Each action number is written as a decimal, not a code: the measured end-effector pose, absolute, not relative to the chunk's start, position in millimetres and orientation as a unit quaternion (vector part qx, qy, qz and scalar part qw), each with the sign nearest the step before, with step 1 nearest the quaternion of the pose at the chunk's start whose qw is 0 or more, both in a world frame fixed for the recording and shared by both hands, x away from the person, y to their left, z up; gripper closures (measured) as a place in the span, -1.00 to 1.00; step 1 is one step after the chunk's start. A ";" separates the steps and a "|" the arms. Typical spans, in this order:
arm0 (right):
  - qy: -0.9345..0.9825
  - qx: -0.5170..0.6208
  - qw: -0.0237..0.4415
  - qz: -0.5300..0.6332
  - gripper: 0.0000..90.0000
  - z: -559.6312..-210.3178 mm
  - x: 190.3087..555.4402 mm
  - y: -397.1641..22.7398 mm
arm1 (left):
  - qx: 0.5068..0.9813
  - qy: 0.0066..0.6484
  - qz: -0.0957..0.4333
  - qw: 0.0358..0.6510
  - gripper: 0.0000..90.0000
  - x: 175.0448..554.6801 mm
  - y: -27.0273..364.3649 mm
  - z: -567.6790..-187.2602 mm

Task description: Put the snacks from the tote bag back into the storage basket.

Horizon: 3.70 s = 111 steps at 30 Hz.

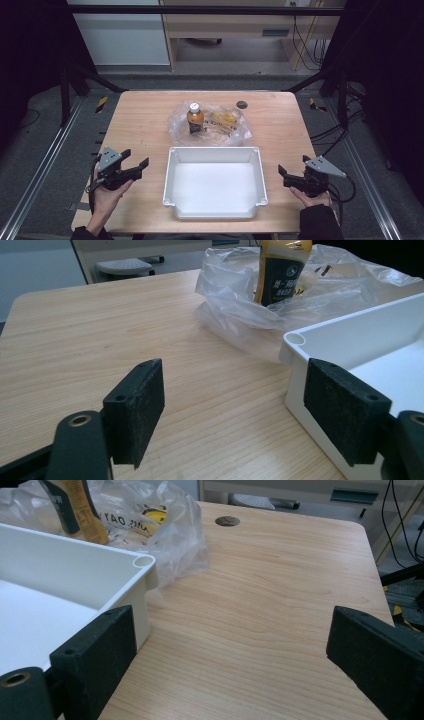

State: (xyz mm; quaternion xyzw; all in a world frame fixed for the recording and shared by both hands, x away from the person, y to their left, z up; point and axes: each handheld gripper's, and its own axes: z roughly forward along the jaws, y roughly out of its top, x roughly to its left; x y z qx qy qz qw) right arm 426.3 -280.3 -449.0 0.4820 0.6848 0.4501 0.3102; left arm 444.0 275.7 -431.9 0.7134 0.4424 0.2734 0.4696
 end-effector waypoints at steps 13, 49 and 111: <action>0.684 0.470 0.297 0.472 -0.87 -445.9 427.2 -273.8 | 0.717 0.430 0.275 0.475 -0.46 443.2 264.7 -426.9; 0.689 0.462 0.301 0.469 -0.87 -442.5 428.2 -267.8 | 0.723 0.404 0.280 0.485 -0.46 466.1 231.2 -403.1; 0.694 0.460 0.301 0.464 -0.86 -442.1 430.2 -265.9 | 0.725 0.392 0.287 0.488 -0.45 529.8 172.4 -375.4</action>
